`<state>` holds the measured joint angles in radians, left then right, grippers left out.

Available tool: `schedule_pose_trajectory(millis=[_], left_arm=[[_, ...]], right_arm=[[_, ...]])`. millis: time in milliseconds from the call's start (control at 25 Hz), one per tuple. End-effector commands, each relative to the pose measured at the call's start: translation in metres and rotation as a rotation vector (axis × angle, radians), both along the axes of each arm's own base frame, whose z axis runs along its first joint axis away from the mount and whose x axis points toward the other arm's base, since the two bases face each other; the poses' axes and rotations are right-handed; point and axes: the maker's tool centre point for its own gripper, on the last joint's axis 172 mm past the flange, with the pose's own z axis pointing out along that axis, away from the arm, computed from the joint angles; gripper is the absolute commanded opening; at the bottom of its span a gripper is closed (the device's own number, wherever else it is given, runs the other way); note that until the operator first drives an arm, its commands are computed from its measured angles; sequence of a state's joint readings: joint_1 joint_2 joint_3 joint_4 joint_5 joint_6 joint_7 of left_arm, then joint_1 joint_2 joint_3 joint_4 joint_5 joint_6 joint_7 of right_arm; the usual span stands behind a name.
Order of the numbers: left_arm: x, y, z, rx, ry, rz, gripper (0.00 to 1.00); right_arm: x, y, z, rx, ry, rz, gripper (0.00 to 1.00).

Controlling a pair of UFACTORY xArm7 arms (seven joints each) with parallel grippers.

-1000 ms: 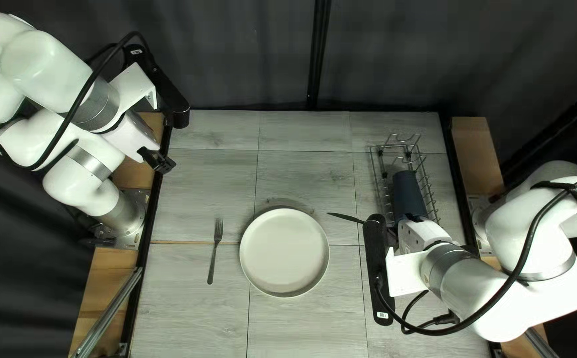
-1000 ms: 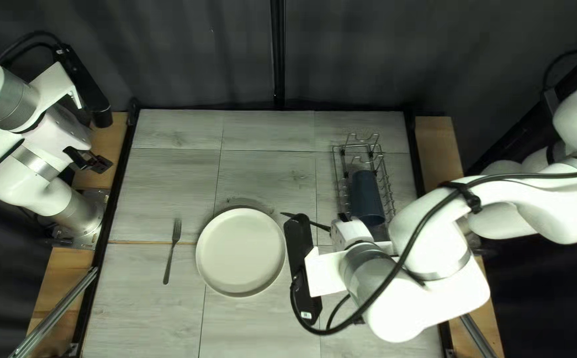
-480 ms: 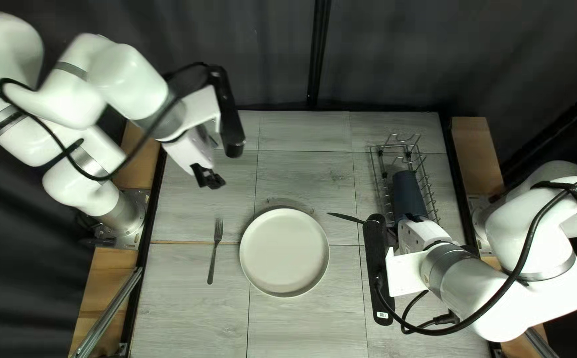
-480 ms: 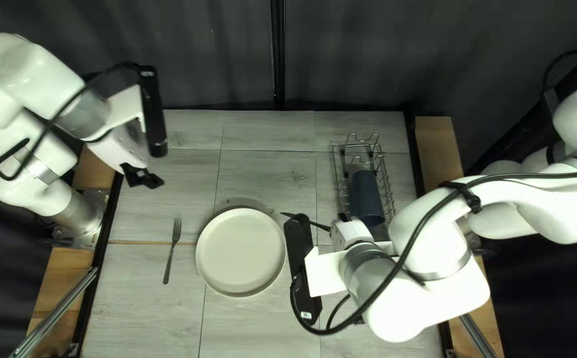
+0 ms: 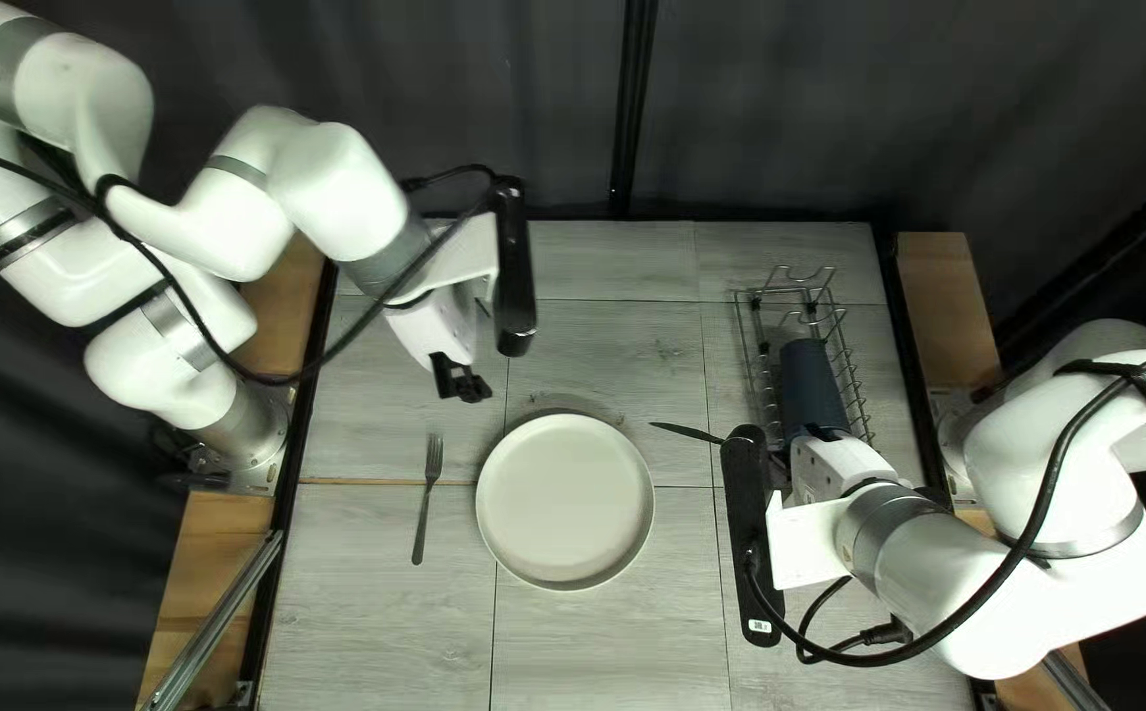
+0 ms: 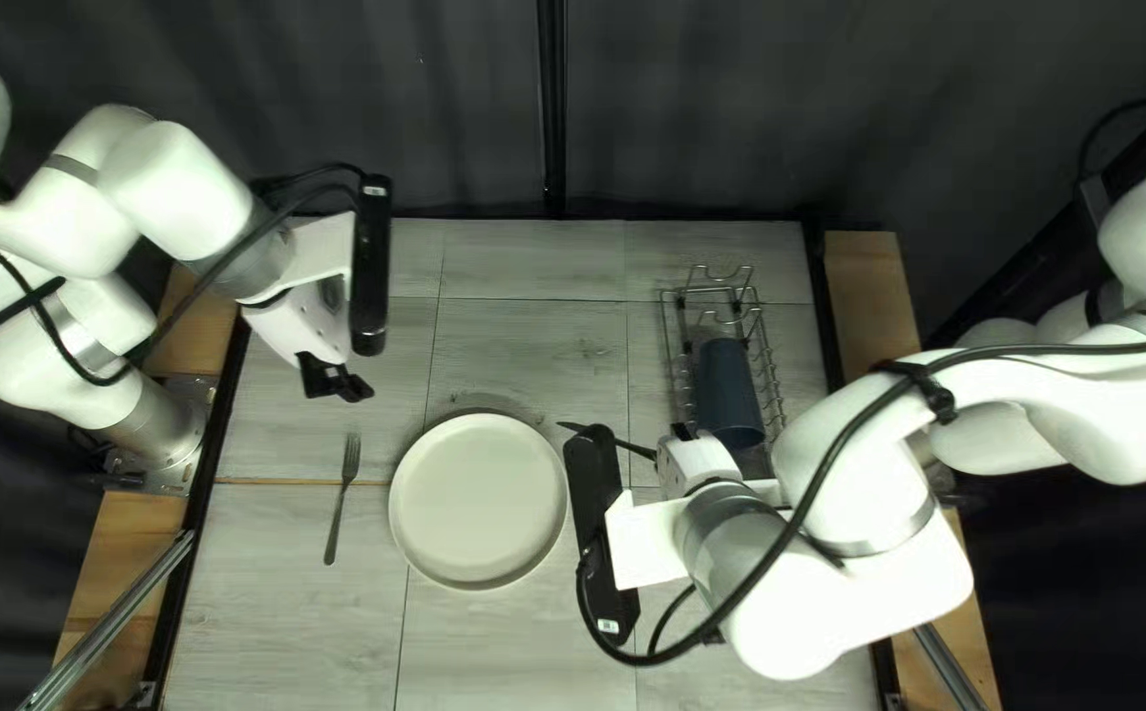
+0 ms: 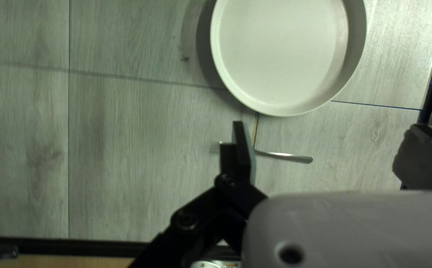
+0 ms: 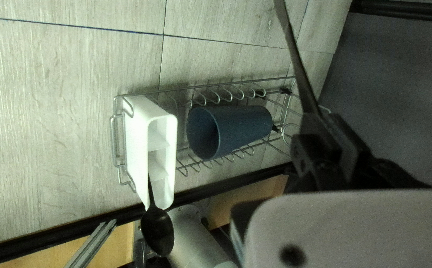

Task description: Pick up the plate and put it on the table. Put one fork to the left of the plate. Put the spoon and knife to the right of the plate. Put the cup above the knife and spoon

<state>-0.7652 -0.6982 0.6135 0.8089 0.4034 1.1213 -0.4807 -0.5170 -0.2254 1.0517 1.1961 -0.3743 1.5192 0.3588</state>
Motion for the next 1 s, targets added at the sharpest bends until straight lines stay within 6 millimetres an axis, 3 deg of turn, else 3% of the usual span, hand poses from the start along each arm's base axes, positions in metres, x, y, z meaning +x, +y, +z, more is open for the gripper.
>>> schedule_pose_trajectory(millis=[40, 320, 800, 1000], left_arm=[[0.043, -0.002, -0.021, -0.018, -0.023, -0.077, 1.00], [0.089, -0.008, -0.044, -0.032, -0.057, -0.205, 1.00], [0.139, -0.010, -0.066, -0.003, -0.091, -0.338, 1.00], [0.150, -0.009, -0.074, 0.007, -0.110, -0.384, 1.00]], right_arm=[[0.000, 0.000, 0.000, 0.000, 0.000, 0.000, 0.00], [0.000, 0.000, 0.000, 0.000, 0.000, 0.000, 0.00], [0.000, 0.000, 0.000, 0.000, 0.000, 0.000, 0.00], [0.000, 0.000, 0.000, 0.000, 0.000, 0.000, 0.00]])
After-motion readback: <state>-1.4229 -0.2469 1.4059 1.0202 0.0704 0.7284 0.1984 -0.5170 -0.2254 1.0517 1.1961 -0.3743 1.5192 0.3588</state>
